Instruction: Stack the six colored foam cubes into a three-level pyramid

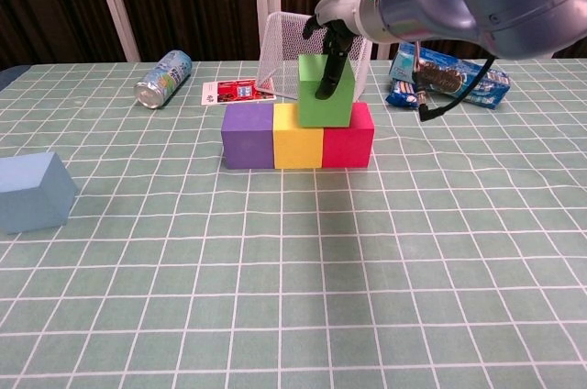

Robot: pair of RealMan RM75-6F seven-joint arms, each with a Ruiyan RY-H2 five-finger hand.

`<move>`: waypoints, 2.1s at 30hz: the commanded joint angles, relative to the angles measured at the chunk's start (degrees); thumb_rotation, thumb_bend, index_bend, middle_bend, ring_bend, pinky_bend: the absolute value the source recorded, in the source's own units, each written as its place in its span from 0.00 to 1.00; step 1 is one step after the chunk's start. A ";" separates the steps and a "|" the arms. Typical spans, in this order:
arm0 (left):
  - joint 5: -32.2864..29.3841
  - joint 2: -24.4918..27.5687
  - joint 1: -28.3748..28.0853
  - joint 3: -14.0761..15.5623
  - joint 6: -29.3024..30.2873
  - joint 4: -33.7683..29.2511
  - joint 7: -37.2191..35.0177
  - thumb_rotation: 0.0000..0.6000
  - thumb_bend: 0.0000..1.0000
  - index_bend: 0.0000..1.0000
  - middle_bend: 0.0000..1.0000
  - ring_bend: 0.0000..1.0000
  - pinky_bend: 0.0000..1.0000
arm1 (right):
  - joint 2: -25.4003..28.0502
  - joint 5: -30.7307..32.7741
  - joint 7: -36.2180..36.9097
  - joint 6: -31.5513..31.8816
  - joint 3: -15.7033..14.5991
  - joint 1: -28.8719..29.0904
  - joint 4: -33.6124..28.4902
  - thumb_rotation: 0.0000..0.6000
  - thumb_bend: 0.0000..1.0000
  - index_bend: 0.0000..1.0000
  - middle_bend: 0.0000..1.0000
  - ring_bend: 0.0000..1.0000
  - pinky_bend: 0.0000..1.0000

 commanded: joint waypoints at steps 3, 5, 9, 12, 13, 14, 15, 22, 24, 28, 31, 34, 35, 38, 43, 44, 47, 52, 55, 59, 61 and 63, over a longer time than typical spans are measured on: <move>0.02 -0.02 0.02 0.00 0.08 0.00 0.03 1.00 0.04 0.00 0.00 0.00 0.05 | 0.03 0.48 -0.18 0.02 0.02 0.08 -0.02 1.00 0.31 0.02 0.39 0.24 0.00; 0.02 -0.03 0.02 0.03 0.06 -0.02 0.06 1.00 0.04 0.00 0.00 0.00 0.05 | 0.06 0.53 -0.26 0.05 -0.01 0.10 0.00 1.00 0.31 0.02 0.39 0.24 0.00; 0.09 -0.05 -0.01 0.10 -0.03 -0.04 0.12 1.00 0.04 0.00 0.00 0.00 0.05 | 0.07 0.60 -0.08 0.00 0.03 -0.01 0.09 1.00 0.32 0.02 0.39 0.24 0.00; 0.11 -0.06 0.00 0.08 0.01 -0.01 0.09 1.00 0.04 0.00 0.00 0.00 0.05 | 0.10 0.71 -0.11 0.06 0.01 -0.03 0.09 1.00 0.32 0.02 0.39 0.24 0.00; 0.07 -0.06 0.01 0.06 0.02 0.01 0.06 1.00 0.04 0.00 0.00 0.00 0.05 | 0.12 0.76 -0.13 0.10 0.03 -0.02 0.08 1.00 0.32 0.02 0.39 0.24 0.00; 0.03 -0.06 0.00 0.03 0.01 0.03 0.04 1.00 0.04 0.00 0.00 0.00 0.05 | 0.12 0.74 -0.14 0.14 0.05 0.01 0.12 1.00 0.31 0.02 0.39 0.24 0.00; 0.00 -0.06 -0.01 0.01 0.00 0.05 0.04 1.00 0.04 0.00 0.00 0.00 0.05 | 0.13 0.70 -0.11 0.15 0.09 0.01 0.14 1.00 0.31 0.02 0.39 0.24 0.00; -0.08 -0.08 -0.04 0.06 -0.12 0.15 0.08 1.00 0.04 0.00 0.00 0.00 0.05 | 0.04 0.78 -0.16 0.10 -0.01 -0.03 0.11 1.00 0.32 0.02 0.39 0.24 0.00; -0.05 -0.07 -0.04 0.08 -0.13 0.14 0.10 1.00 0.04 0.00 0.00 0.00 0.05 | -0.07 0.76 -0.11 0.05 -0.03 -0.05 0.13 1.00 0.32 0.02 0.39 0.24 0.00; -0.12 -0.04 -0.02 0.04 -0.10 0.17 0.04 1.00 0.04 0.00 0.00 0.00 0.05 | -0.29 0.65 -0.03 -0.06 -0.12 -0.07 0.30 1.00 0.32 0.02 0.39 0.24 0.00; -0.18 -0.03 -0.02 0.02 -0.11 0.22 0.03 1.00 0.04 0.00 0.00 0.00 0.05 | -0.42 0.52 0.16 -0.06 0.01 -0.06 0.47 1.00 0.31 0.02 0.39 0.24 0.00; -0.24 -0.06 -0.05 0.04 -0.19 0.25 0.05 1.00 0.04 0.00 0.00 0.00 0.05 | -0.50 0.33 0.16 0.00 0.05 0.02 0.53 1.00 0.31 0.02 0.39 0.24 0.00; -0.26 -0.06 -0.06 0.05 -0.22 0.25 0.05 1.00 0.04 0.00 0.00 0.00 0.05 | -0.52 0.27 0.16 0.04 0.08 0.05 0.55 1.00 0.31 0.02 0.39 0.24 0.00; -0.32 -0.05 -0.07 0.07 -0.27 0.27 0.11 1.00 0.04 0.00 0.00 0.00 0.05 | -0.63 0.03 0.32 0.12 0.25 0.12 0.64 1.00 0.32 0.02 0.39 0.24 0.00; -0.48 -0.01 -0.09 0.03 -0.28 0.29 0.14 1.00 0.04 0.00 0.00 0.00 0.05 | -0.80 -0.19 0.22 0.22 0.16 0.18 0.80 1.00 0.31 0.02 0.39 0.24 0.00; -0.48 0.00 -0.09 0.01 -0.27 0.28 0.14 1.00 0.04 0.00 0.00 0.00 0.05 | -0.85 -0.19 0.19 0.22 0.15 0.19 0.86 1.00 0.31 0.02 0.39 0.24 0.00; -0.48 0.03 -0.07 0.00 -0.25 0.27 0.09 1.00 0.04 0.00 0.00 0.00 0.05 | -0.93 -0.17 0.14 0.12 0.13 0.19 0.96 1.00 0.32 0.02 0.39 0.24 0.00; -0.45 0.06 -0.06 0.04 -0.28 0.26 0.09 1.00 0.04 0.00 0.00 0.00 0.04 | -1.09 -0.12 0.04 0.04 -0.02 0.13 1.01 1.00 0.31 0.02 0.39 0.24 0.00; -0.43 0.08 -0.04 0.02 -0.22 0.25 0.07 1.00 0.04 0.00 0.00 0.00 0.04 | -1.15 -0.16 -0.02 -0.03 -0.18 0.04 1.01 1.00 0.32 0.02 0.38 0.23 0.00; -0.40 0.12 0.00 -0.04 -0.11 0.22 0.01 1.00 0.04 0.00 0.00 0.00 0.04 | -1.15 -0.61 -0.22 -0.13 -0.45 0.03 0.88 1.00 0.32 0.00 0.31 0.18 0.00; -0.36 0.15 0.00 -0.02 -0.12 0.18 0.01 1.00 0.04 0.00 0.00 0.00 0.04 | -1.13 -0.73 -0.04 -0.23 -0.35 -0.01 0.76 1.00 0.32 0.00 0.27 0.16 0.00; -0.35 0.15 -0.01 0.02 -0.19 0.21 0.04 1.00 0.04 0.00 0.00 0.00 0.04 | -1.09 -0.92 0.23 -0.36 -0.27 -0.10 0.52 1.00 0.31 0.00 0.21 0.12 0.00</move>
